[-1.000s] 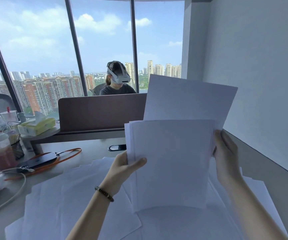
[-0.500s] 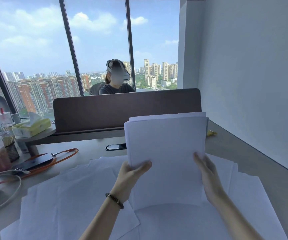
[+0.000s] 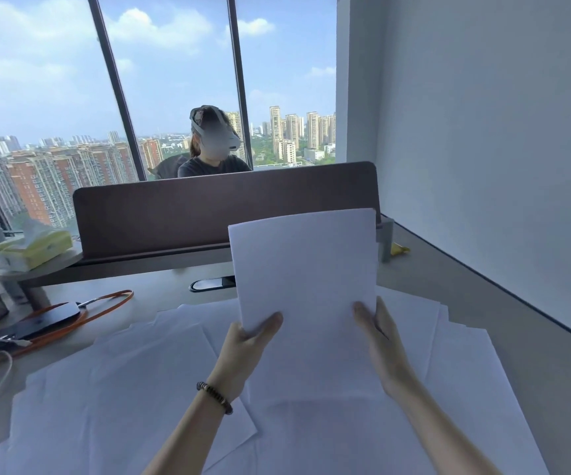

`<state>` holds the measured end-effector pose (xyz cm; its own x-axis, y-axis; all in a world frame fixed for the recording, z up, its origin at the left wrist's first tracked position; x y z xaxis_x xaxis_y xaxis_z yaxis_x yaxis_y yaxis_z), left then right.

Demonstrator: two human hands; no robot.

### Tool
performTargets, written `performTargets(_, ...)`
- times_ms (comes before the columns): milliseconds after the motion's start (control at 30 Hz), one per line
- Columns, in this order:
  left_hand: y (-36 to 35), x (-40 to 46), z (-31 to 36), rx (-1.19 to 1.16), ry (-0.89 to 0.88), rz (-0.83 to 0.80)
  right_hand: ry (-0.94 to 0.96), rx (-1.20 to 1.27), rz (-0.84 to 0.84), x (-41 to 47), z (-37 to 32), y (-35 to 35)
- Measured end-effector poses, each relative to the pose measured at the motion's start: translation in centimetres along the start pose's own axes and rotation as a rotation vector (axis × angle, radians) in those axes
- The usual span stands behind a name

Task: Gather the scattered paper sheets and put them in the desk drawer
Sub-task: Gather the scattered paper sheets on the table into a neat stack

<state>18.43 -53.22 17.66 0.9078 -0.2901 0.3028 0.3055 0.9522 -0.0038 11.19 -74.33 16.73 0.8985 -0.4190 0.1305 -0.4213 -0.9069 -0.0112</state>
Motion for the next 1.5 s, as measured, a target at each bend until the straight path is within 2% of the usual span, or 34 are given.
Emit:
performTargets(67,0.4,0.7,0.0,0.134,0.041,-0.004,-0.050,-0.106,-0.021,0.4,-0.4,0.1)
performTargets(167,1.8,1.5,-1.4,0.367,0.190,-0.018,-0.127,-0.487,-0.043,1.1,-0.5,0.6)
performTargets(233,3.1,1.6,-2.6,0.355,0.268,0.003,-0.136,-0.817,-0.055,1.4,-0.1,0.9)
performTargets(300,4.3,1.3,-3.6,0.299,0.354,0.048,-0.222,-1.149,0.005,1.4,0.6,1.7)
performTargets(400,5.2,0.7,-4.7,0.335,0.419,0.079,-0.370,-1.428,0.011,0.8,2.6,3.3)
performTargets(467,5.2,0.3,-5.0,0.364,0.428,0.087,-0.401,-1.463,0.006,0.5,3.9,3.7)
performTargets(667,3.6,0.3,-4.9,0.346,0.456,0.038,-0.254,-1.375,-0.002,0.7,4.6,2.7)
performTargets(800,2.7,0.6,-4.5,0.391,0.429,0.013,-0.353,-1.426,0.106,1.1,4.8,3.8)
performTargets(900,2.8,1.0,-4.0,0.407,0.397,0.020,-0.417,-1.456,0.094,1.2,5.5,4.8)
performTargets(1100,1.6,0.9,-4.1,0.427,0.438,-0.032,-0.285,-1.234,0.025,1.5,5.3,3.7)
performTargets(1200,1.6,1.1,-4.2,0.435,0.423,0.009,-0.390,-1.368,0.100,1.6,5.5,4.2)
performTargets(1300,1.9,1.0,-4.1,0.452,0.406,0.058,-0.497,-1.436,0.106,1.5,6.3,4.7)
performTargets(1400,1.5,0.7,-4.5,0.477,0.423,0.017,-0.405,-1.411,0.112,1.4,6.0,4.1)
performTargets(1500,0.1,0.2,-4.7,0.459,0.441,-0.047,-0.317,-1.226,0.041,1.9,5.5,3.0)
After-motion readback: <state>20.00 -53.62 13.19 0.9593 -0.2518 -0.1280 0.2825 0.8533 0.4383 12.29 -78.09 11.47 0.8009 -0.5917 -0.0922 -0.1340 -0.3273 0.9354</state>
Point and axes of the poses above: each hand's wrist, its own x-axis towards the middle knuckle, its own y-axis out of the back of the hand, z = x × y, the point moved 1 cm from there along x, towards the middle knuckle, and after that the axes turned 8 degrees about -y, right-handed, at the moved point
